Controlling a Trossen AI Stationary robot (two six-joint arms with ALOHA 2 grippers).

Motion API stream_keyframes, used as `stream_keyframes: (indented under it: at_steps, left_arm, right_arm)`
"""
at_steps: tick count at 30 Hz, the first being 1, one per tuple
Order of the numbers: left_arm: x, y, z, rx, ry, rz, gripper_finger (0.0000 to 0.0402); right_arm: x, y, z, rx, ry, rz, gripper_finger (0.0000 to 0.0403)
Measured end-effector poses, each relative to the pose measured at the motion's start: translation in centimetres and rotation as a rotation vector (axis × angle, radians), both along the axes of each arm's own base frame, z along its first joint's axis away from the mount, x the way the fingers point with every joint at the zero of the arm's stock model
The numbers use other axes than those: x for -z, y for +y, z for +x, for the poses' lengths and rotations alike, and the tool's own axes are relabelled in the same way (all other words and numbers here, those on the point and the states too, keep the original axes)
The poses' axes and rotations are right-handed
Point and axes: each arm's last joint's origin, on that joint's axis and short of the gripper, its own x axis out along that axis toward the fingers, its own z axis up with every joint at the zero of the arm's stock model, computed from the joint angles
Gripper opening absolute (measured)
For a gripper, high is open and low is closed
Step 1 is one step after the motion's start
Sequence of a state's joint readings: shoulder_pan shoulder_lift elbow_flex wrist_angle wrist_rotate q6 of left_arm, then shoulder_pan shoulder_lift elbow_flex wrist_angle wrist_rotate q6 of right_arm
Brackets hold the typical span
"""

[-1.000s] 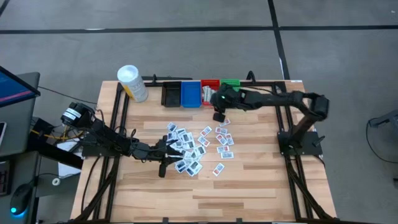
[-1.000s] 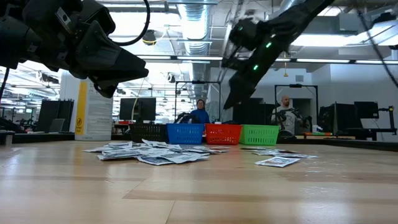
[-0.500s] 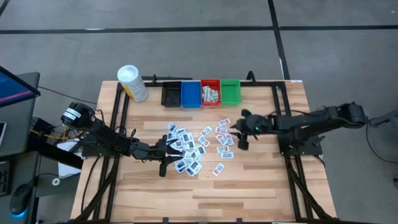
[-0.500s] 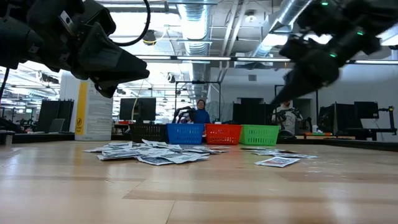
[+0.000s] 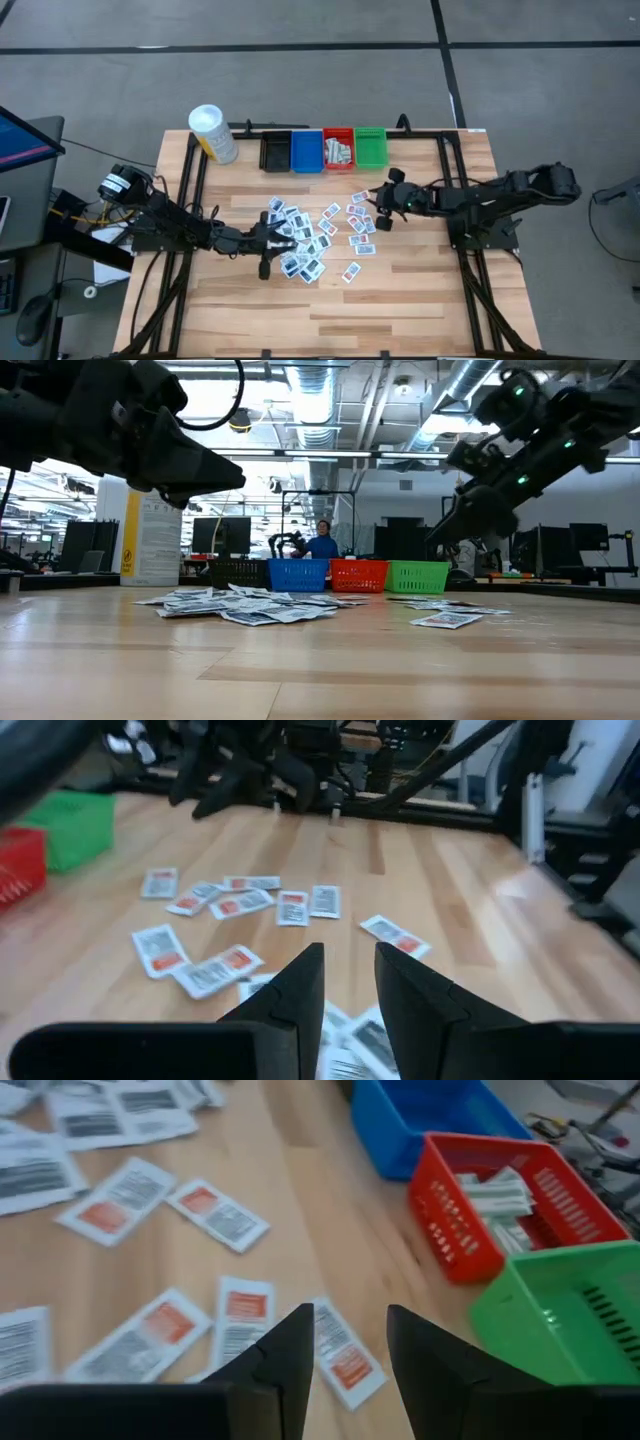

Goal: Pick & Place First Aid Supplies
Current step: Put the orange ointment pack into the black bin

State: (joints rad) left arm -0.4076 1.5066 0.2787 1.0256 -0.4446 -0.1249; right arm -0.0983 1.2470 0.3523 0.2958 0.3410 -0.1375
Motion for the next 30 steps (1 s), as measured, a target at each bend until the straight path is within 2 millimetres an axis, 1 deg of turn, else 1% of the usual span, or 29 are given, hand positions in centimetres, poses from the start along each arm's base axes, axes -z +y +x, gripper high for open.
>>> stream_keyframes:
  at_steps: [3, 8, 13, 17, 22, 26, 30]
  left_arm:
    - [0.0, 0.8, 0.3, -0.026, 0.004, 0.062, 0.0093]
    - [0.0, 2.7, 0.9, -0.065, 0.014, 0.110, 0.0093]
    - [0.1, 5.1, 1.3, -0.039, 0.024, 0.109, 0.0093]
    - [0.5, 7.2, 1.2, -0.034, 0.038, 0.079, 0.0093]
    - [0.6, 9.2, 1.0, -0.030, 0.034, 0.039, 0.0093]
    - [0.5, 10.0, 1.0, -0.028, 0.031, 0.029, 0.0093]
    - [0.5, 10.1, 1.0, -0.031, 0.026, 0.029, 0.0093]
  right_arm:
    - [0.8, -1.0, 0.4, 0.033, 0.011, 0.007, 0.0122]
    - [2.2, -2.7, 0.9, -0.010, 0.006, 0.100, 0.0122]
    - [3.0, -4.1, 1.4, 0.014, 0.031, 0.132, 0.0122]
    - [3.7, -4.7, 1.8, 0.034, 0.060, 0.142, 0.0122]
    - [4.8, -4.9, 2.2, 0.028, 0.119, 0.140, 0.0122]
    - [5.5, -5.1, 2.9, 0.027, 0.133, 0.143, 0.0122]
    - [6.0, -5.2, 3.2, 0.029, 0.165, 0.153, 0.0122]
